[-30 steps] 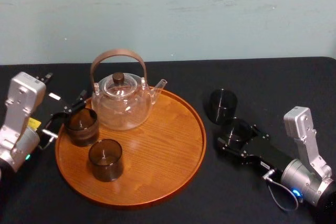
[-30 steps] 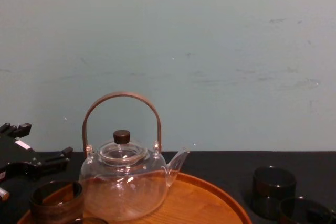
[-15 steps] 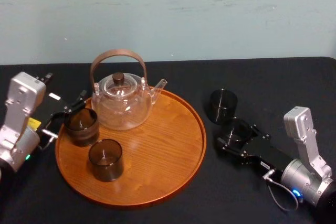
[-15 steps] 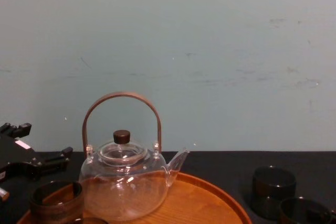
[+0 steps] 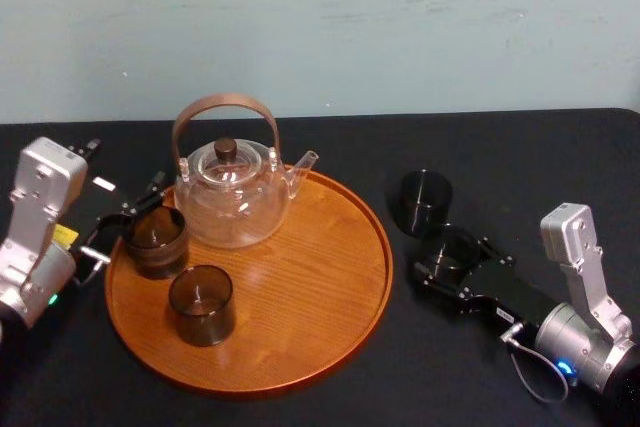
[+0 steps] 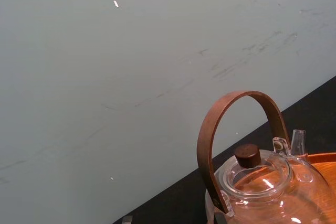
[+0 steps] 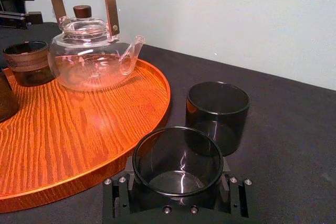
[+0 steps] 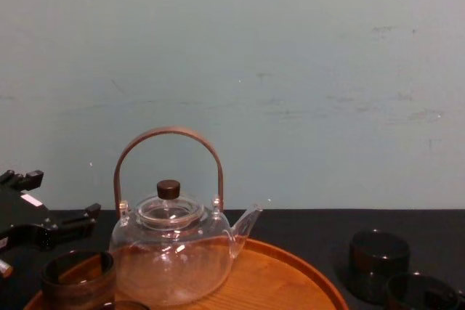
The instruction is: Pick up the glass from the table and place it on the tray.
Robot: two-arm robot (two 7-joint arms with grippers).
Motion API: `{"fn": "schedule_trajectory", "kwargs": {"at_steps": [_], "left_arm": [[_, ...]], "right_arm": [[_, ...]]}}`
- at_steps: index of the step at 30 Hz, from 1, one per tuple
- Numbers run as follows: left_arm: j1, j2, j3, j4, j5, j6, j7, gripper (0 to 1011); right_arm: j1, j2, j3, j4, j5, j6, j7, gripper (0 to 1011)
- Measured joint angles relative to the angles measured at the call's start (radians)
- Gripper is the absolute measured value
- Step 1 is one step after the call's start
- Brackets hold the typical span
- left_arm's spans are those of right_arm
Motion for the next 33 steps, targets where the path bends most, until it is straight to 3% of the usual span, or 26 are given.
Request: {"fn": "schedule_trajectory", "kwargs": {"at_steps": [9, 14, 19, 25, 33], "left_arm": [[0.000, 0.000, 0.000, 0.000, 0.000, 0.000, 0.000, 1002], [0.000, 0.000, 0.000, 0.000, 0.000, 0.000, 0.000, 1001], [0.000, 0.000, 0.000, 0.000, 0.000, 0.000, 0.000, 1001], [0.000, 0.000, 0.000, 0.000, 0.000, 0.000, 0.000, 1001], [0.000, 0.000, 0.000, 0.000, 0.000, 0.000, 0.000, 1001]], "right_arm": [[-0.005, -0.001, 0.006, -0.006, 0.010, -0.009, 0.010, 905], [-0.014, 0.001, 0.002, -0.042, 0.016, -0.014, 0.021, 905], [-0.019, 0.005, -0.020, -0.085, 0.001, -0.013, 0.028, 905], [-0.011, 0.005, -0.074, -0.134, -0.045, 0.008, 0.030, 905], [0.023, -0.007, -0.130, -0.140, -0.087, 0.040, 0.036, 905]]}}
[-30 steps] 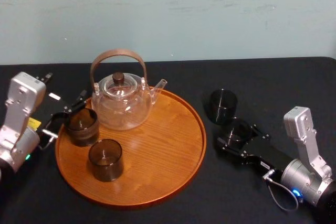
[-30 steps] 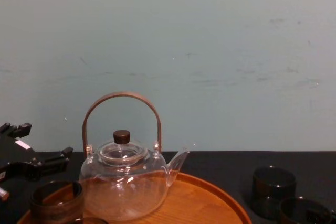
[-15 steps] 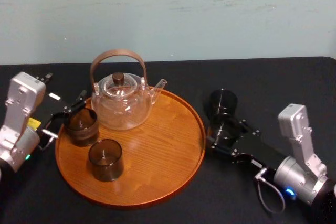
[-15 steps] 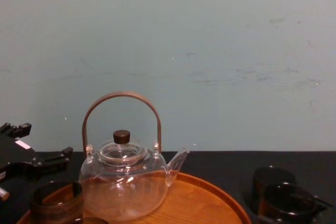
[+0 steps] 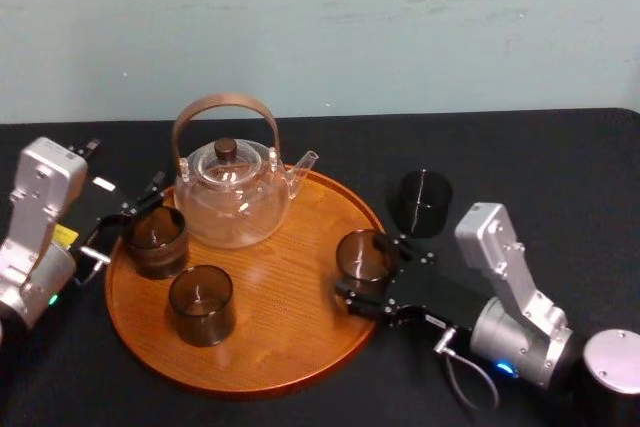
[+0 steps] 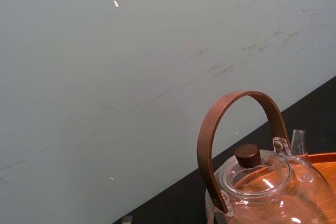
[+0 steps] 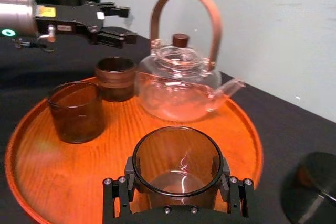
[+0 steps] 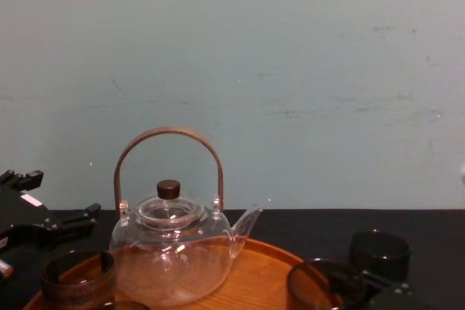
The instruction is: Pick up the glass from the table and place it on the tray.
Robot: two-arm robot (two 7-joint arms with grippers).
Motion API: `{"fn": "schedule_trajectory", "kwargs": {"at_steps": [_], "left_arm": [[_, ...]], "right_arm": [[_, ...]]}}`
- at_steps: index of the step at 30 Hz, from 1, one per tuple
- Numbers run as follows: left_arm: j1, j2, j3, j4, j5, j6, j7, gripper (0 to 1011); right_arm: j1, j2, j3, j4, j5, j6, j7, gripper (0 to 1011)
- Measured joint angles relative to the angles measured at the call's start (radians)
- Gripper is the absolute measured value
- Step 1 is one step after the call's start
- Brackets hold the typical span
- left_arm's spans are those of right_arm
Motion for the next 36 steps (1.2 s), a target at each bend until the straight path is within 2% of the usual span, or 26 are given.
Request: {"fn": "schedule_trajectory", "kwargs": {"at_steps": [14, 26, 36], "left_arm": [[0.000, 0.000, 0.000, 0.000, 0.000, 0.000, 0.000, 1002], [0.000, 0.000, 0.000, 0.000, 0.000, 0.000, 0.000, 1001], [0.000, 0.000, 0.000, 0.000, 0.000, 0.000, 0.000, 1001]], "right_arm": [[0.082, -0.037, -0.079, 0.031, -0.035, 0.038, 0.025, 905], [0.118, -0.068, -0.123, 0.067, -0.040, 0.038, 0.042, 905], [0.127, -0.084, -0.151, 0.100, -0.038, 0.012, 0.059, 905]]}}
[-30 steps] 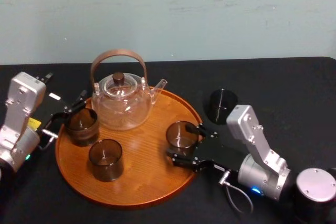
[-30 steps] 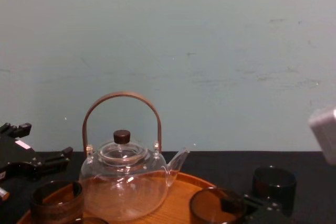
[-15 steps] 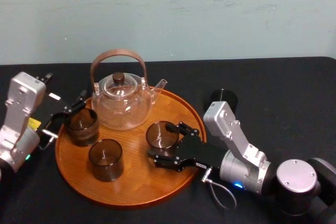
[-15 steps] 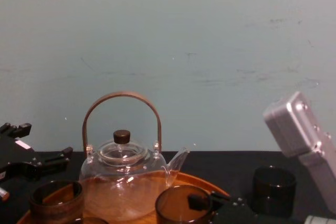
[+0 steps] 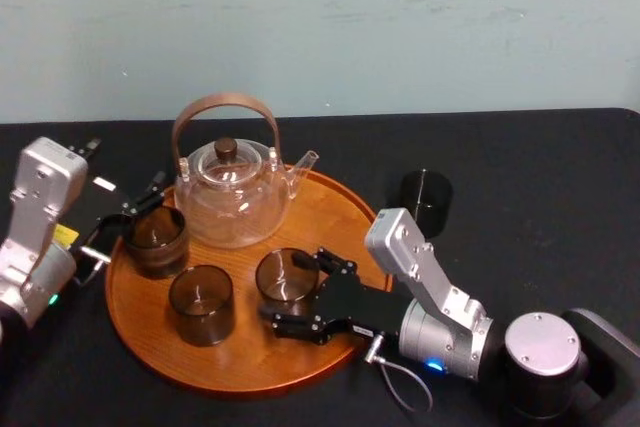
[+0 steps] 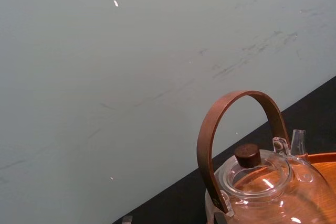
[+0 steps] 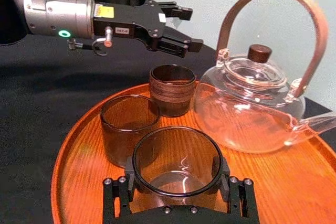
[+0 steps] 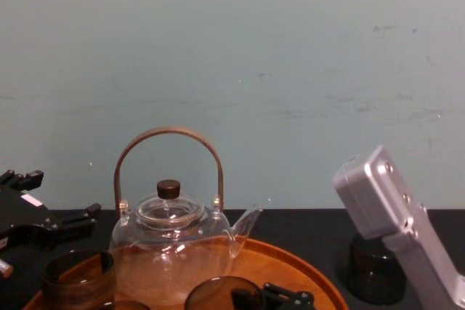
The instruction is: Pick up the glass from the table and place it on the tray.
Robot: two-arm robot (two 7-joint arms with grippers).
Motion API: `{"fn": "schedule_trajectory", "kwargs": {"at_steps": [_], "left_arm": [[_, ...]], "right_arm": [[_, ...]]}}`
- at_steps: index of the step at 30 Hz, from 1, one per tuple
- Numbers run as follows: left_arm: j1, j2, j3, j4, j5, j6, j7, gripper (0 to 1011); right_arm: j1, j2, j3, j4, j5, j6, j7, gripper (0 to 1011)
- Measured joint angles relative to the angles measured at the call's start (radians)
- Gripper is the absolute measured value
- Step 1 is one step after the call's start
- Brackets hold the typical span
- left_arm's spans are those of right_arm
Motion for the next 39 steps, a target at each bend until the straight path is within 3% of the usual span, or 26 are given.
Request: {"fn": "schedule_trajectory", "kwargs": {"at_steps": [11, 39], "left_arm": [[0.000, 0.000, 0.000, 0.000, 0.000, 0.000, 0.000, 1001], [0.000, 0.000, 0.000, 0.000, 0.000, 0.000, 0.000, 1002]], "right_arm": [[0.007, -0.010, -0.016, 0.027, 0.010, -0.025, 0.018, 905], [0.022, -0.025, -0.043, 0.069, 0.025, -0.019, 0.037, 905]]}}
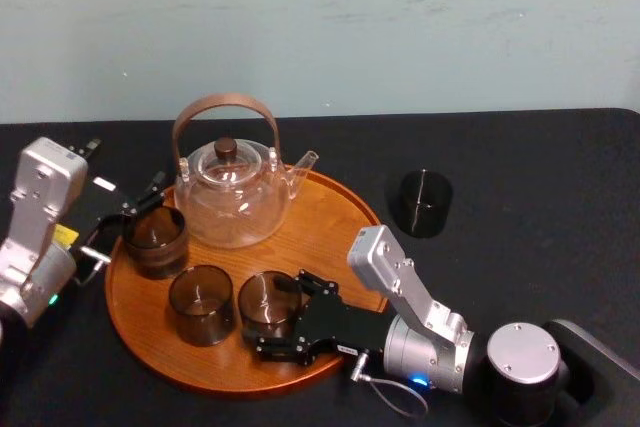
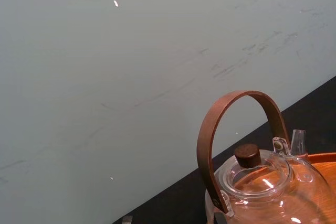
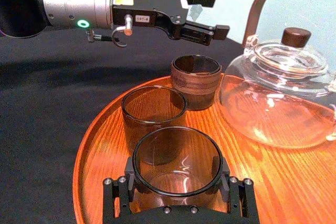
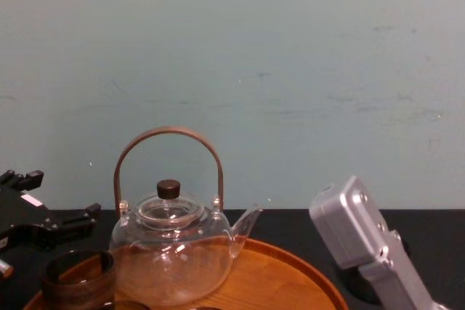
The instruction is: Pick up the glass from the table and place it on the tray.
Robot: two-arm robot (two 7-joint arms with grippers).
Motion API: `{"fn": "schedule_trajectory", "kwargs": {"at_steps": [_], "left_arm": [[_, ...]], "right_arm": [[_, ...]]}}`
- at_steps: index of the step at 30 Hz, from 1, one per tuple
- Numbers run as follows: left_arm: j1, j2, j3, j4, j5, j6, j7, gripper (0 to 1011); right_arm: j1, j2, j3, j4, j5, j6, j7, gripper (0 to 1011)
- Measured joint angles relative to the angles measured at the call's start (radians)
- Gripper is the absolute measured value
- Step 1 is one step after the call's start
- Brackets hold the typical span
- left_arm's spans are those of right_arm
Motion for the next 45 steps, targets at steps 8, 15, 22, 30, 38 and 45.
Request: {"fn": "schedule_trajectory", "kwargs": {"at_steps": [8, 15, 22, 30, 38, 45], "left_arm": [[0.000, 0.000, 0.000, 0.000, 0.000, 0.000, 0.000, 1001], [0.000, 0.000, 0.000, 0.000, 0.000, 0.000, 0.000, 1001], [0.000, 0.000, 0.000, 0.000, 0.000, 0.000, 0.000, 1001], [0.000, 0.000, 0.000, 0.000, 0.000, 0.000, 0.000, 1001], [0.000, 0.000, 0.000, 0.000, 0.000, 0.000, 0.000, 1001], [0.000, 0.000, 0.000, 0.000, 0.000, 0.000, 0.000, 1002]], "right_arm": [[0.001, -0.001, -0.001, 0.001, 0.002, 0.002, 0.001, 905], [0.001, 0.000, 0.000, 0.000, 0.001, 0.001, 0.000, 985], [0.000, 0.000, 0.000, -0.001, 0.001, 0.001, 0.000, 1002], [-0.003, 0.003, 0.004, -0.007, 0.001, -0.008, -0.002, 1002], [-0.027, 0.032, 0.027, -0.084, 0.005, -0.030, -0.020, 1002], [-0.061, 0.068, 0.052, -0.171, 0.015, -0.043, -0.034, 1002]]}}
